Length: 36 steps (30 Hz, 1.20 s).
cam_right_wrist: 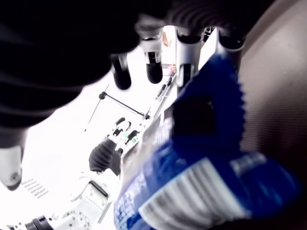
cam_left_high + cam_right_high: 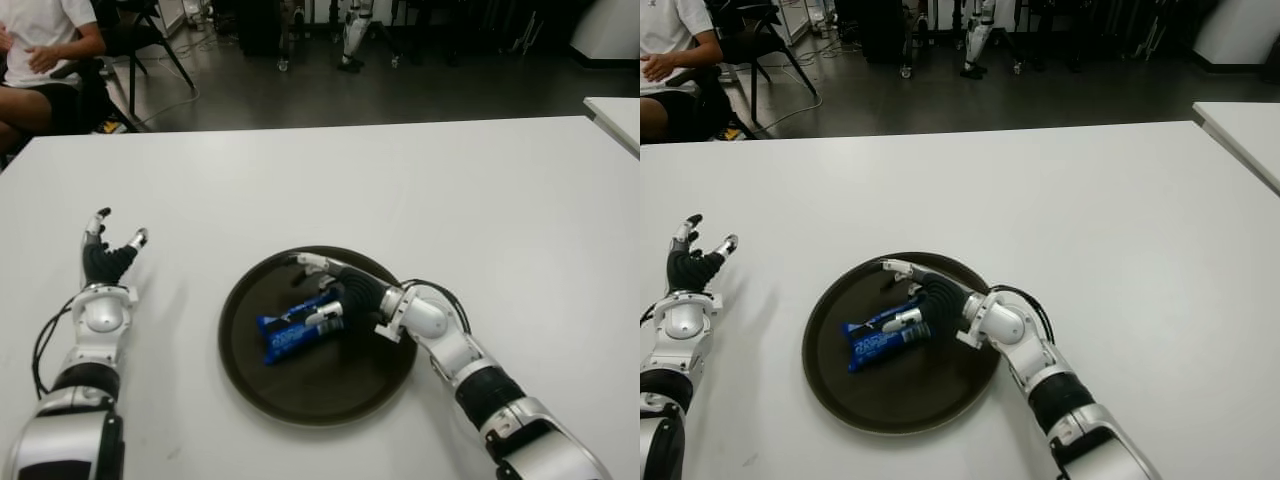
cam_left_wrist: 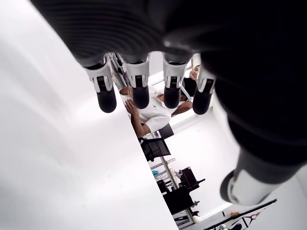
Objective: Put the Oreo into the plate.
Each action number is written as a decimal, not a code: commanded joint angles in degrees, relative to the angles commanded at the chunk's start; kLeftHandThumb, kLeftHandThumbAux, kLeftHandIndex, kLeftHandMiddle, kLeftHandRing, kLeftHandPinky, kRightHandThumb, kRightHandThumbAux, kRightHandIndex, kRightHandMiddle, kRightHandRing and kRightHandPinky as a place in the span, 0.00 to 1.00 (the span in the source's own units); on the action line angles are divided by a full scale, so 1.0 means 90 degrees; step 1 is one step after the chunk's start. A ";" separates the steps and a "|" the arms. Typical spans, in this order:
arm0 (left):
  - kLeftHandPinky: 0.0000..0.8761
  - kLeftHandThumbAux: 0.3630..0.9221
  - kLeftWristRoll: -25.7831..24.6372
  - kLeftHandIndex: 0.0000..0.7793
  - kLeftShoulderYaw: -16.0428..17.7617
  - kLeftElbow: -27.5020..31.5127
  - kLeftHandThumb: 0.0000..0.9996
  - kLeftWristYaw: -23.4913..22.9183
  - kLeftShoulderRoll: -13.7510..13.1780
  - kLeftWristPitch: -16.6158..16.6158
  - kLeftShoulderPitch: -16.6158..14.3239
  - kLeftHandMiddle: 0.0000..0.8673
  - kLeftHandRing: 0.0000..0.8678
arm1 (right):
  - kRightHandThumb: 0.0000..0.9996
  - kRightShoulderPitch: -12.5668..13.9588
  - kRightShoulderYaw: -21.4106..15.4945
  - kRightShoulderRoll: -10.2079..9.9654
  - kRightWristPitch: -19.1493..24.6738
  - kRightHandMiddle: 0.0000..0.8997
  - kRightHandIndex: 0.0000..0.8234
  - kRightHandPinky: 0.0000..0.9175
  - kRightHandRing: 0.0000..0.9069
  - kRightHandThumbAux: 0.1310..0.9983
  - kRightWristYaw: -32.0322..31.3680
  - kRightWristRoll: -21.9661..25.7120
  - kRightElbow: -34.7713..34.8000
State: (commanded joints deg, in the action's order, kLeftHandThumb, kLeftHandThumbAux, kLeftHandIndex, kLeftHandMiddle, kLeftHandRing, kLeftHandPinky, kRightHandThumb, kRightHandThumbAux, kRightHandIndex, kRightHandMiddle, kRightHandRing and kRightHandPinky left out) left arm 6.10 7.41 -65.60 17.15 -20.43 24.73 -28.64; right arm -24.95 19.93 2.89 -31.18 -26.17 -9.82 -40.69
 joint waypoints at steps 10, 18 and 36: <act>0.00 0.61 -0.0075 0.00 0.0056 0.0027 0.00 -0.0006 0.0037 -0.0043 0.0004 0.00 0.00 | 0.00 -0.0104 -0.0069 -0.0001 -0.0046 0.06 0.04 0.03 0.05 0.54 -0.0249 0.0088 -0.0186; 0.00 0.59 -0.0109 0.00 0.0089 0.0025 0.00 0.0007 0.0048 -0.0160 -0.0015 0.00 0.00 | 0.00 -0.0141 -0.0054 0.0035 -0.0051 0.06 0.05 0.02 0.04 0.58 -0.0288 0.0067 -0.0190; 0.00 0.60 -0.0015 0.01 0.0000 0.0144 0.00 0.0024 0.0025 -0.0142 0.0044 0.00 0.00 | 0.00 -0.0116 -0.0298 0.0199 0.0215 0.04 0.04 0.01 0.03 0.68 -0.0414 0.0269 0.0186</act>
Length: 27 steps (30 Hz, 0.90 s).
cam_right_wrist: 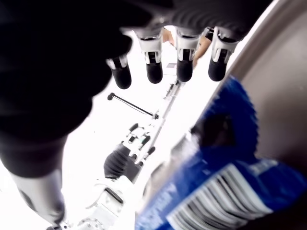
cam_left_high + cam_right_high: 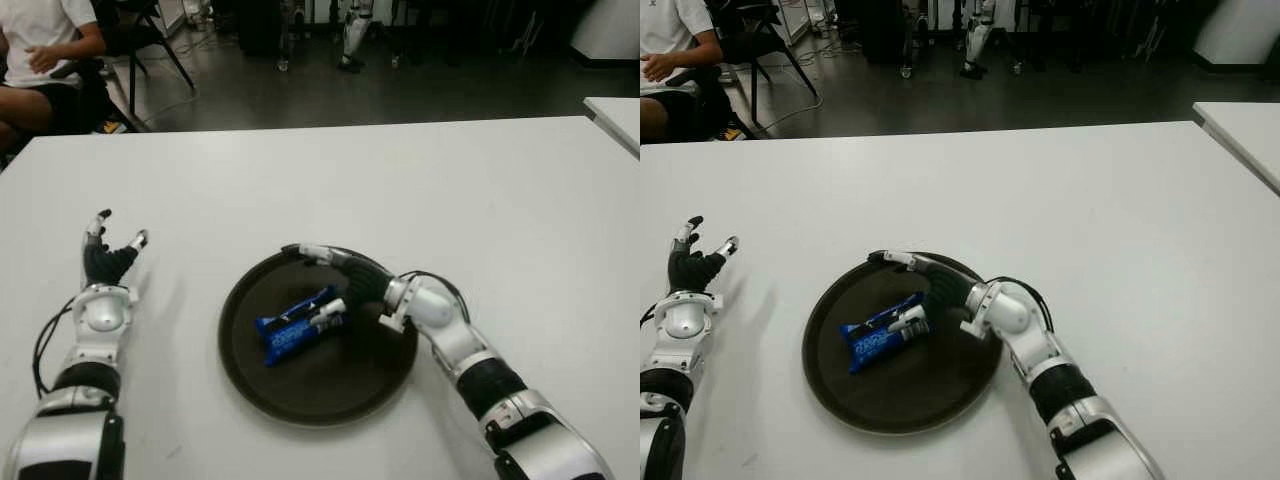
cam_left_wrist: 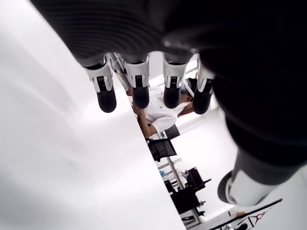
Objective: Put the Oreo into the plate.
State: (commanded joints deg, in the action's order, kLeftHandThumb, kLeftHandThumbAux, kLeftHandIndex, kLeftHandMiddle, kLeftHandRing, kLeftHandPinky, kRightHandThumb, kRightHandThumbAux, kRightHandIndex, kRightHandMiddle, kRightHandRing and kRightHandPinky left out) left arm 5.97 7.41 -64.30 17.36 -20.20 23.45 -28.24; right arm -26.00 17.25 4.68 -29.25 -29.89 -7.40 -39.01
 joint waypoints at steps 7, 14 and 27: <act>0.00 0.60 -0.0071 0.01 0.0062 -0.0077 0.00 -0.0069 -0.0014 -0.0052 -0.0033 0.00 0.00 | 0.00 -0.0248 -0.0510 0.0305 -0.0264 0.04 0.04 0.02 0.02 0.63 0.0523 0.0033 -0.0392; 0.00 0.61 -0.0086 0.01 0.0077 -0.0139 0.00 -0.0095 0.0000 -0.0061 -0.0070 0.00 0.00 | 0.00 -0.0290 -0.0875 0.0385 -0.0512 0.02 0.02 0.01 0.01 0.66 0.0861 0.0169 -0.0287; 0.00 0.55 0.0121 0.00 -0.0075 -0.0046 0.00 0.0048 -0.0051 0.0055 -0.0019 0.00 0.00 | 0.00 -0.0694 -0.1357 0.0561 -0.1285 0.05 0.05 0.02 0.02 0.86 0.1812 0.0149 -0.1099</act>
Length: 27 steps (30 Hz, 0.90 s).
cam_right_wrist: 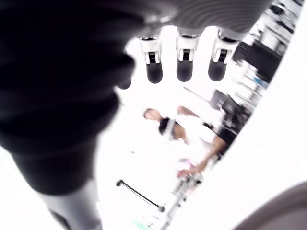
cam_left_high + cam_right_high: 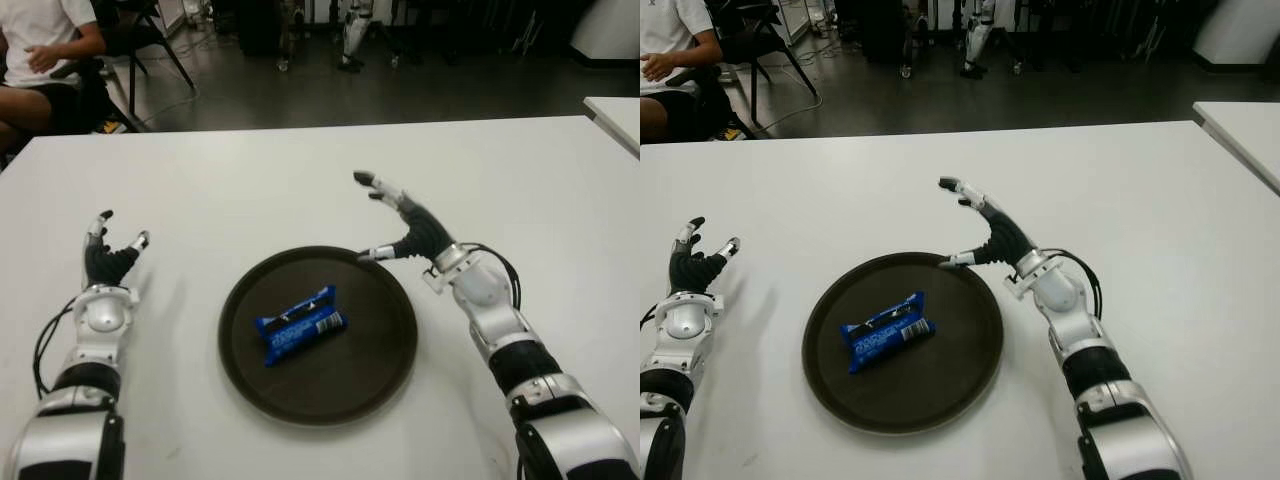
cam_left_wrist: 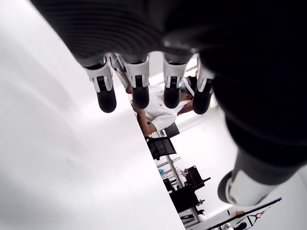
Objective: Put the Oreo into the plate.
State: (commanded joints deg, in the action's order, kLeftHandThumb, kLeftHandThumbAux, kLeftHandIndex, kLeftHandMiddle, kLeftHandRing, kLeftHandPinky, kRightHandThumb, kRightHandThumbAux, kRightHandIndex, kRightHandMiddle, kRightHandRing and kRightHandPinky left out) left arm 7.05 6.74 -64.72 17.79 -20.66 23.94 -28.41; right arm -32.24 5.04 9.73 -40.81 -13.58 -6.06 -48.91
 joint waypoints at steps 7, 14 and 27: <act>0.00 0.55 -0.0161 0.00 0.0119 -0.0040 0.00 -0.0083 0.0052 0.0051 -0.0012 0.00 0.00 | 0.00 -0.0164 -0.0181 0.0067 -0.0231 0.05 0.06 0.02 0.02 0.88 0.1107 -0.0397 -0.0363; 0.00 0.55 -0.0125 0.00 0.0087 -0.0061 0.00 -0.0081 0.0032 0.0052 -0.0016 0.00 0.00 | 0.00 -0.0418 -0.0475 0.0214 -0.0320 0.10 0.10 0.10 0.08 0.91 0.1647 -0.0281 -0.0850; 0.00 0.53 -0.0133 0.00 0.0085 -0.0178 0.00 -0.0049 0.0038 -0.0026 -0.0044 0.00 0.00 | 0.00 -0.0784 -0.0635 0.0509 0.0558 0.10 0.09 0.15 0.11 0.91 0.2945 -0.0487 -0.2596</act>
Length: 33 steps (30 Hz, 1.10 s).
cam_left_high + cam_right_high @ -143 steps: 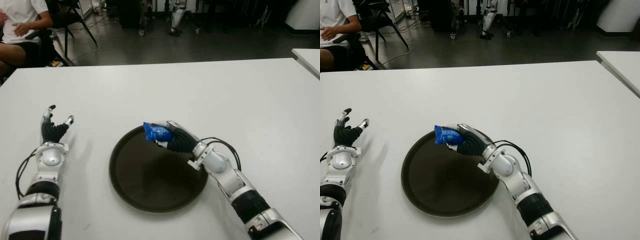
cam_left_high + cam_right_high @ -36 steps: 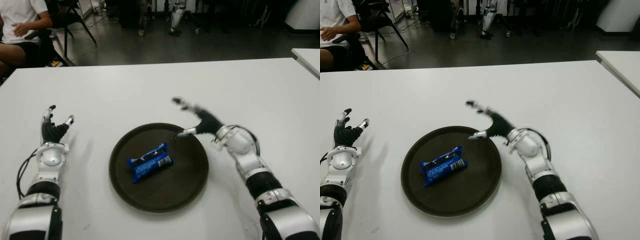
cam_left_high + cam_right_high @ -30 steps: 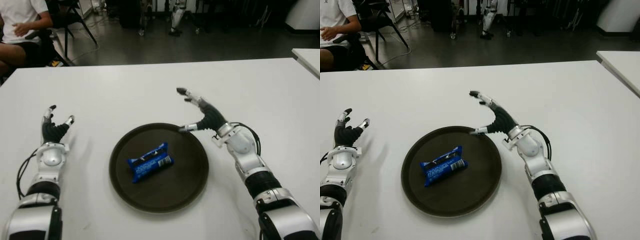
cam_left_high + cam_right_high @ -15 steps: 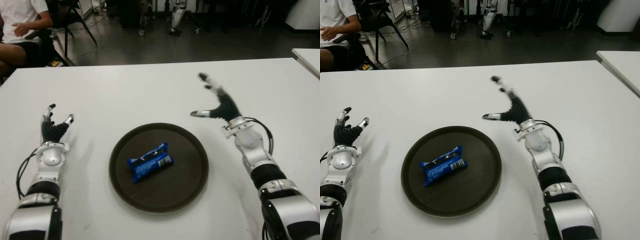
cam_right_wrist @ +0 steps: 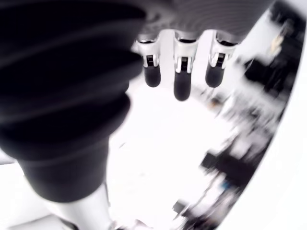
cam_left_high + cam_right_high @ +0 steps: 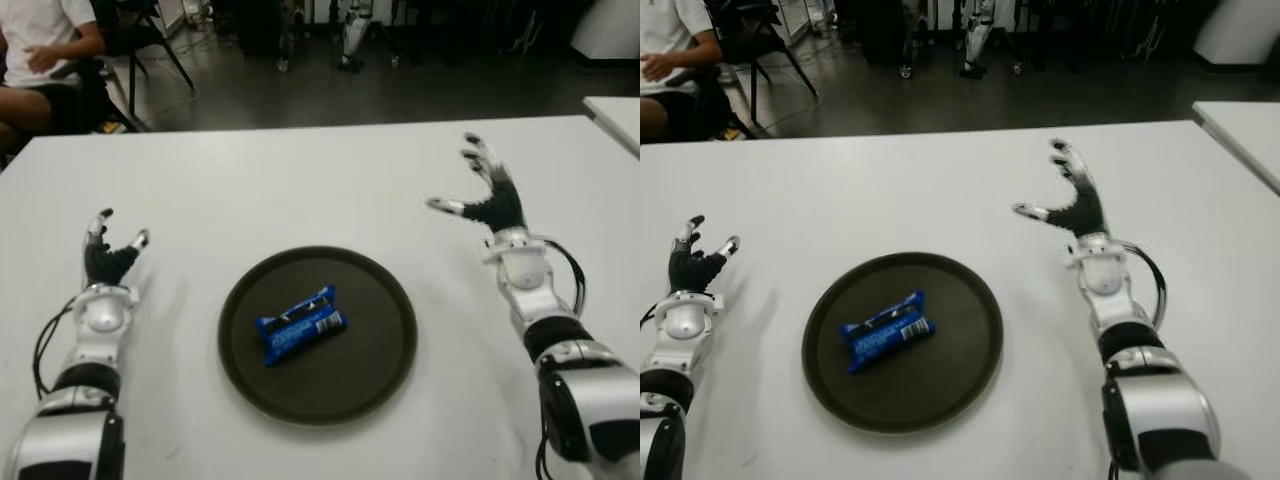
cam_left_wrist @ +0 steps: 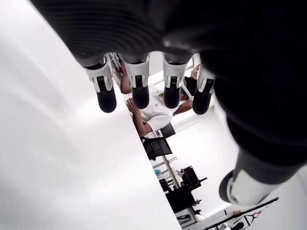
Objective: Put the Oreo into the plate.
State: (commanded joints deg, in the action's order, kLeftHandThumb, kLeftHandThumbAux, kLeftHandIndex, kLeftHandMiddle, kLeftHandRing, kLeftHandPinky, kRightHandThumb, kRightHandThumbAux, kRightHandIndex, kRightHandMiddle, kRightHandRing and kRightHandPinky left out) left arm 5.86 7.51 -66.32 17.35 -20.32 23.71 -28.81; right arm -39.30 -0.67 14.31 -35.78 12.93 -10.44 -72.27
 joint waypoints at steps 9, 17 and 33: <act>0.00 0.50 0.0034 0.00 -0.0020 -0.0124 0.00 -0.0008 -0.0064 -0.0028 -0.0030 0.00 0.00 | 0.00 -0.0039 0.0012 -0.0061 0.0661 0.08 0.08 0.09 0.08 0.91 0.0638 -0.0114 -0.0169; 0.00 0.53 0.0025 0.00 -0.0030 -0.0147 0.00 -0.0098 -0.0079 -0.0003 -0.0047 0.00 0.00 | 0.00 -0.0126 -0.0157 -0.0170 0.1133 0.07 0.08 0.08 0.08 0.87 0.0784 0.0073 -0.0190; 0.00 0.51 -0.0036 0.00 0.0015 -0.0085 0.00 -0.0099 -0.0056 0.0064 -0.0044 0.00 0.00 | 0.00 -0.0140 -0.0350 -0.0197 0.1318 0.09 0.11 0.09 0.10 0.68 0.0862 0.0210 -0.0157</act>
State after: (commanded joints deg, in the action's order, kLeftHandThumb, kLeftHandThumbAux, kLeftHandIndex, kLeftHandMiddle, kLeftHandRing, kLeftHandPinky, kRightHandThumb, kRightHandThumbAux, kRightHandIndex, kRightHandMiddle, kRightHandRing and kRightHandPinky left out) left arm 5.53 7.64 -67.09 16.46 -20.82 24.29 -29.21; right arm -40.55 -3.82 12.54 -23.93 20.69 -8.56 -73.68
